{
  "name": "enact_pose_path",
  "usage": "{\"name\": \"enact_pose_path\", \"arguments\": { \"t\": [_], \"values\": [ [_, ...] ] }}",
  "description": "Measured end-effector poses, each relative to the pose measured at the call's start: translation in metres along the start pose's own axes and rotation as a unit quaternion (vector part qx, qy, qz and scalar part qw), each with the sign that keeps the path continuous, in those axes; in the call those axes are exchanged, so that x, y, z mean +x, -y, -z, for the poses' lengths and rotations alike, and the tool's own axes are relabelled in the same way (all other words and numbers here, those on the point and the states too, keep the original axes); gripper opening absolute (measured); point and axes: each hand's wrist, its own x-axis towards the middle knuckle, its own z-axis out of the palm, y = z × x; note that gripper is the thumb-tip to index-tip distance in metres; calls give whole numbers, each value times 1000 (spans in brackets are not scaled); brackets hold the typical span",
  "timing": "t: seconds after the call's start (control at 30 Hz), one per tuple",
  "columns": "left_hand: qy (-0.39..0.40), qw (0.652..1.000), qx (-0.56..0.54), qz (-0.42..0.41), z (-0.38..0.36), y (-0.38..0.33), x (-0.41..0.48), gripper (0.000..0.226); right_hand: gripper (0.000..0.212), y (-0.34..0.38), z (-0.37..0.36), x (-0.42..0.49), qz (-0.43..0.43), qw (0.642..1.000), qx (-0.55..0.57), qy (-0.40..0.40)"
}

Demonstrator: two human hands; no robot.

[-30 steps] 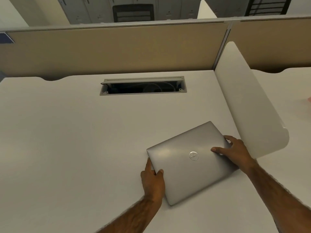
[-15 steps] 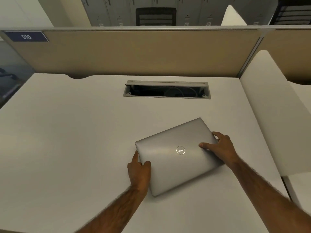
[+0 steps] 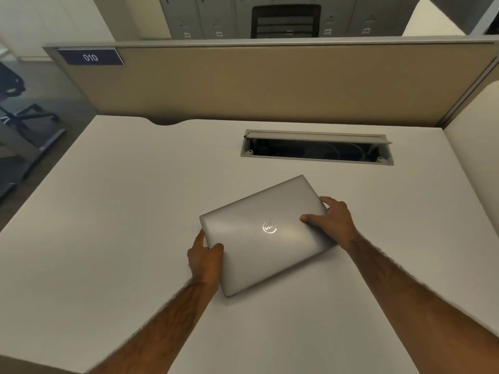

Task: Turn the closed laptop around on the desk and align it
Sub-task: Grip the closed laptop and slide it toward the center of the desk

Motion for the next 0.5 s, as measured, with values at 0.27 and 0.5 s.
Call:
{"name": "enact_pose_path", "arguments": {
  "t": [0.27,0.5],
  "values": [
    [-24,999,29,15,18,1,17,80,91,26,-27,8,4,999,-36,18],
    [-19,997,67,21,23,-3,26,71,90,26,-38,12,-16,998,-56,18]
  ]
}}
